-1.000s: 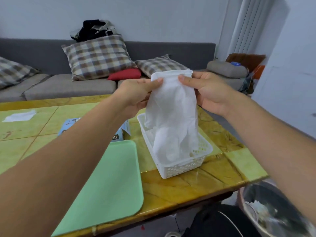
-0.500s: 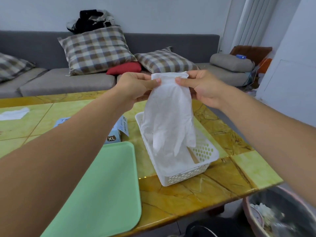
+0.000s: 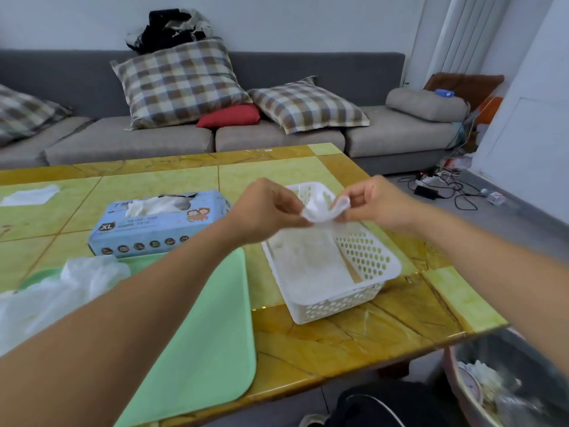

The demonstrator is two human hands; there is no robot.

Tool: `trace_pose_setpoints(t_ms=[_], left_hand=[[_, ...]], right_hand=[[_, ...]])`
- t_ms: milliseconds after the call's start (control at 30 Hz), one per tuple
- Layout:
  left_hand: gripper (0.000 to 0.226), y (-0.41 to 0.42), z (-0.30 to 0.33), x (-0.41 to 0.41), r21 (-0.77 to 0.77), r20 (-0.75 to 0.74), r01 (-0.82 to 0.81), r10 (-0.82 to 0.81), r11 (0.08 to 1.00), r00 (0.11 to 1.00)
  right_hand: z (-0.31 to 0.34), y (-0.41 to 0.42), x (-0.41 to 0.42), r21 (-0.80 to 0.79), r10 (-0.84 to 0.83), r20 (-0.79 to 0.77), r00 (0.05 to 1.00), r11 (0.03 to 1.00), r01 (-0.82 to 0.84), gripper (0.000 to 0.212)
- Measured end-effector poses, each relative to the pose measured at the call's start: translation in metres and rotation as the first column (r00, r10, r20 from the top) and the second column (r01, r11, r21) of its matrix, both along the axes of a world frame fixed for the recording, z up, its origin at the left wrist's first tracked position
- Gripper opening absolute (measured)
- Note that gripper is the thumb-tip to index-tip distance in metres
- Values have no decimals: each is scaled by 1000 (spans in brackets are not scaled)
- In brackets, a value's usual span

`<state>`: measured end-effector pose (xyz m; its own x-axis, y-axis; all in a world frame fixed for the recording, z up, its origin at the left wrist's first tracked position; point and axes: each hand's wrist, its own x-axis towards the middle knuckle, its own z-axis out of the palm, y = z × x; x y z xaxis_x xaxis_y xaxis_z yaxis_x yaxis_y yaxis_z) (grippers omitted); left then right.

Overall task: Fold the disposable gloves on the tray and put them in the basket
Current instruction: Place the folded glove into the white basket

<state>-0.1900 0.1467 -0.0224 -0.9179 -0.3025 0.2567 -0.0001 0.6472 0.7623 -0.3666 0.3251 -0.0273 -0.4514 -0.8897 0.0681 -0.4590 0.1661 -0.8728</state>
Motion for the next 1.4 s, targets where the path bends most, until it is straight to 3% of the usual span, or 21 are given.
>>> trace_pose_setpoints(t_ms=[100,233,367,467,533,567,633,700,767,800,900,1000,1100,1200,1300,1400], left_hand=[[17,15,-14,7,-203,220,186,-140,961,965],[13,38,-20,9,-332,454,367,-194,869,870],[22,55,-17,2,-345,617,485,-195,804,762],[39,62,-8,0,-310,752,582,-181,752,634],[39,62,3,-1,-252,790,587,-187,769,584],[35,59,9,-3,-240,782,558,-182,794,596],[20,50,13,-11,-296,712,436,-108,850,693],[24,44,8,-18,-512,602,307,80,803,794],[48,46,-4,-19,-702,583,301,279,646,763],[58,47,-11,-19,-722,617,340,338,602,711],[72,49,-26,-24,-698,690,413,396,585,606],[76,43,-30,-31,-698,708,462,430,547,561],[73,36,-30,-33,-694,713,480,422,536,560],[63,16,-20,-20,-710,590,317,287,629,754],[45,-16,-2,24,-608,360,87,176,789,916],[25,-58,6,93,-520,220,-99,246,848,944]], right_hand=[[-10,13,14,202,138,-218,966,975,-94,27],[-11,18,32,344,341,-494,800,921,-180,13],[-11,16,37,578,488,-471,735,800,-160,16],[-2,9,39,743,595,-351,723,647,-171,21],[14,2,38,800,601,-252,759,571,-186,25],[21,-3,36,792,576,-225,786,578,-197,24],[29,-18,31,710,512,-289,809,682,-178,24],[23,-34,34,662,474,-389,790,740,-119,46],[2,-47,43,737,500,-419,758,675,-38,91],[-10,-53,48,786,532,-418,736,618,-1,107],[-34,-65,50,864,596,-432,677,489,120,136],[-45,-73,42,881,606,-432,668,441,170,147],[-43,-70,39,875,552,-393,736,470,115,143],[-16,-64,44,811,431,-387,815,580,79,130],[24,-65,69,591,270,-553,788,794,142,84],[39,-86,129,202,73,-618,783,977,69,37]])
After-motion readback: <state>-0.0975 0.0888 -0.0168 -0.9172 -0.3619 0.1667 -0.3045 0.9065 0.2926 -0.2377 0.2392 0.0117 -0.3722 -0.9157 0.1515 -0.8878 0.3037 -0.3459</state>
